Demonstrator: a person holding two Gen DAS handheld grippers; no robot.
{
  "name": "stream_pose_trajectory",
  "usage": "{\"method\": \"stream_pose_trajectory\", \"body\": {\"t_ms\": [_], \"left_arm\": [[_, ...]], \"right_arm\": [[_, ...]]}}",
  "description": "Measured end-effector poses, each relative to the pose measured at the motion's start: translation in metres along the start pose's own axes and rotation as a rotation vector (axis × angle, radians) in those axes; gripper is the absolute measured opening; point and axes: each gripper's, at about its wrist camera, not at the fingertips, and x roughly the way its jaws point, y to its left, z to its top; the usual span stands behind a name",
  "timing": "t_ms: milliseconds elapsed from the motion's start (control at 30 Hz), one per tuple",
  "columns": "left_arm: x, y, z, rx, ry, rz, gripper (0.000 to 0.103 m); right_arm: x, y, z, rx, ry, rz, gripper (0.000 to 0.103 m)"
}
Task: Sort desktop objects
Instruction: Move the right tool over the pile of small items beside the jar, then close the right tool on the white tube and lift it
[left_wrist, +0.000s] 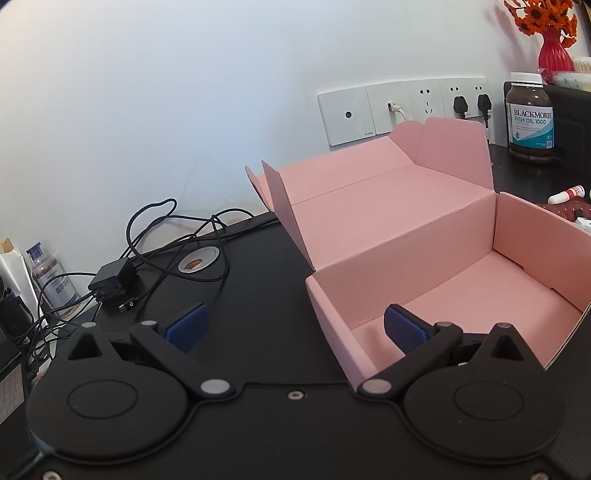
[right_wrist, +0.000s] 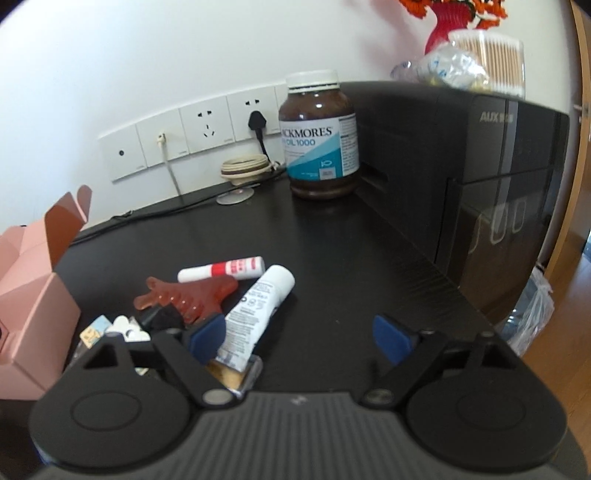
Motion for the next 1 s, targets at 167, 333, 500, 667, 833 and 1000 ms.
{"method": "stream_pose_trajectory", "body": {"t_ms": [167, 333, 500, 667, 833, 1000], "left_arm": [[0.000, 0.001, 0.000, 0.002, 0.000, -0.002, 0.103], [0.001, 0.001, 0.000, -0.002, 0.006, -0.011, 0.103], [0.002, 0.002, 0.000, -0.004, 0.009, -0.015, 0.103], [0.002, 0.002, 0.000, -0.005, 0.011, -0.018, 0.103], [0.002, 0.001, 0.000, -0.004, 0.009, -0.016, 0.103], [0.001, 0.002, 0.000, -0.005, 0.009, -0.015, 0.103]], "right_arm": [[0.011, 0.000, 0.012, 0.061, 0.012, 0.008, 0.064], [0.027, 0.009, 0.020, 0.065, 0.038, 0.008, 0.051], [0.039, 0.018, 0.022, 0.056, 0.049, -0.004, 0.042], [0.046, 0.026, 0.021, 0.034, 0.064, -0.016, 0.036], [0.048, 0.031, 0.018, -0.001, 0.051, -0.038, 0.035], [0.049, 0.034, 0.018, -0.018, 0.039, -0.054, 0.031]]}}
